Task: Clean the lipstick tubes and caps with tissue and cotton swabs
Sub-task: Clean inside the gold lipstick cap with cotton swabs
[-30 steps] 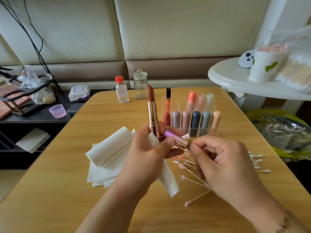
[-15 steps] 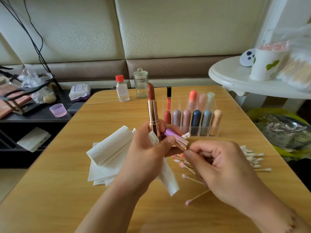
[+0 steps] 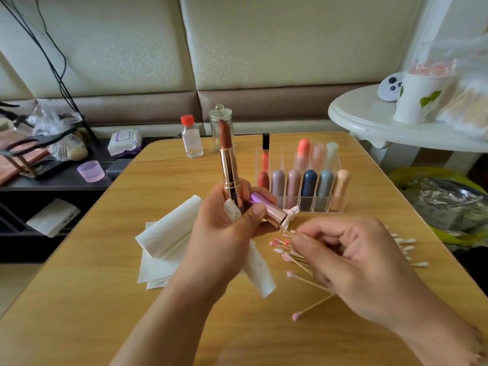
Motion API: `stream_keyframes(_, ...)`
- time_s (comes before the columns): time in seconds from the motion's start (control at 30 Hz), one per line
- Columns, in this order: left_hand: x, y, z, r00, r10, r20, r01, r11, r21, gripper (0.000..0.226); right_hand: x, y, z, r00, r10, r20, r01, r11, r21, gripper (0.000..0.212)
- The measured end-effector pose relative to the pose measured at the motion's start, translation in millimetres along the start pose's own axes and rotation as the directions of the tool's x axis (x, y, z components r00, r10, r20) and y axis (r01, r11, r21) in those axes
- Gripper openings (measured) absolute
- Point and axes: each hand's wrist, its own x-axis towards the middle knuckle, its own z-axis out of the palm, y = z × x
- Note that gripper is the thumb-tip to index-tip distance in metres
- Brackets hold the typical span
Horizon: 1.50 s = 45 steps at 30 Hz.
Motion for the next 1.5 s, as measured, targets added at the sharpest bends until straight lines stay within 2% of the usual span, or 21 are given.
stream_keyframes(0.07, 0.2, 1.3, -0.2, 1.000, 0.000, 0.003, 0.000, 1.000, 0.005, 0.014, 0.5, -0.1, -3.3, 0.999, 0.009, -0.039, -0.007, 0.998, 0.061, 0.025)
stream_keyframes(0.17, -0.6, 3.2, 0.4, 1.000, -0.007, 0.011, 0.007, 1.000, -0.025, 0.015, 0.4, 4.3, -5.1, 0.991, -0.004, -0.130, -0.004, 0.998, -0.058, 0.024)
stream_keyframes(0.27, -0.6, 4.5, 0.6, 1.000, -0.023, -0.013, 0.022, 0.999, -0.041, 0.018, 0.2, 4.4, -3.4, 0.997, 0.030, -0.076, -0.040, 0.989, -0.144, 0.026)
stream_keyframes(0.37, 0.5, 5.4, -2.0, 0.999, -0.022, -0.043, 0.021, 1.000, -0.006, 0.018, -0.8, -1.5, -4.6, 0.997, 0.060, 0.055, -0.061, 0.998, 0.014, 0.023)
stream_keyframes(0.43, 0.6, 6.5, -2.9, 0.999, -0.017, -0.034, 0.018, 1.000, 0.008, 0.017, -0.4, -0.8, -7.7, 0.998, 0.067, 0.022, -0.069, 0.990, 0.126, 0.028)
stream_keyframes(0.47, 0.3, 7.7, -2.8, 1.000, -0.019, -0.024, 0.019, 1.000, 0.005, 0.017, -0.1, 1.9, -9.7, 0.997, 0.068, -0.020, -0.065, 0.990, 0.128, 0.028)
stream_keyframes(0.57, -1.0, 9.6, -2.3, 1.000, -0.023, 0.008, 0.023, 1.000, -0.015, 0.016, 1.1, 7.8, -10.7, 0.994, 0.064, -0.088, -0.067, 0.997, -0.031, 0.025)
stream_keyframes(0.67, 0.0, 8.2, -3.0, 0.998, -0.050, -0.037, 0.050, 0.999, -0.008, 0.021, 0.2, 5.1, -10.0, 0.996, 0.091, -0.007, -0.091, 0.990, -0.110, 0.023)
stream_keyframes(0.77, 1.4, 6.9, -5.5, 0.999, -0.015, -0.047, 0.017, 0.999, 0.037, 0.017, -0.3, -1.2, -10.3, 0.990, 0.103, 0.100, -0.112, 0.990, 0.083, 0.026)
stream_keyframes(0.83, 0.9, 6.9, -6.2, 0.999, -0.015, -0.036, 0.017, 0.999, 0.046, 0.014, 0.6, -0.6, -11.9, 0.993, 0.102, 0.056, -0.111, 0.977, 0.185, 0.029)
stream_keyframes(0.9, 0.4, 8.0, -5.5, 1.000, -0.023, -0.009, 0.023, 0.999, 0.031, 0.014, 1.3, 3.1, -13.6, 0.996, 0.085, -0.027, -0.080, 0.984, 0.157, 0.023)
stream_keyframes(1.0, -0.3, 9.9, -5.5, 0.999, -0.034, 0.010, 0.035, 0.999, -0.012, 0.015, 0.8, 8.4, -13.1, 0.993, 0.092, -0.078, -0.086, 0.993, 0.075, 0.025)
stream_keyframes(1.1, 1.0, 9.4, -7.5, 0.999, -0.033, -0.014, 0.032, 0.999, -0.024, 0.016, 0.0, 5.0, -10.8, 0.995, 0.096, -0.005, -0.096, 0.995, -0.037, 0.021)
stream_keyframes(1.2, 1.3, 8.4, -7.3, 1.000, -0.012, -0.028, 0.012, 1.000, 0.013, 0.015, -1.0, -3.5, -9.0, 0.991, 0.091, 0.098, -0.100, 0.991, 0.092, 0.024)
stream_keyframes(1.27, 0.5, 8.8, -5.2, 1.000, -0.010, -0.004, 0.010, 1.000, 0.016, 0.015, -1.4, -3.1, -8.7, 0.998, 0.065, 0.020, -0.067, 0.986, 0.152, 0.023)
stream_keyframes(1.33, -0.5, 9.0, -2.8, 1.000, -0.012, 0.021, 0.012, 1.000, 0.009, 0.015, -1.0, 2.4, -6.3, 0.996, 0.039, -0.085, -0.035, 0.998, 0.043, 0.022)
stream_keyframes(1.4, -2.0, 6.9, 0.3, 0.999, 0.001, 0.041, -0.002, 1.000, 0.030, 0.014, 0.3, 2.8, 0.0, 0.997, 0.023, -0.075, -0.029, 0.997, -0.073, 0.024)
stream_keyframes(1.5, -3.9, 2.9, 4.3, 0.998, 0.011, 0.061, -0.017, 0.994, 0.104, 0.016, -1.1, -1.3, 4.7, 0.999, 0.029, -0.031, -0.030, 0.998, -0.057, 0.025)
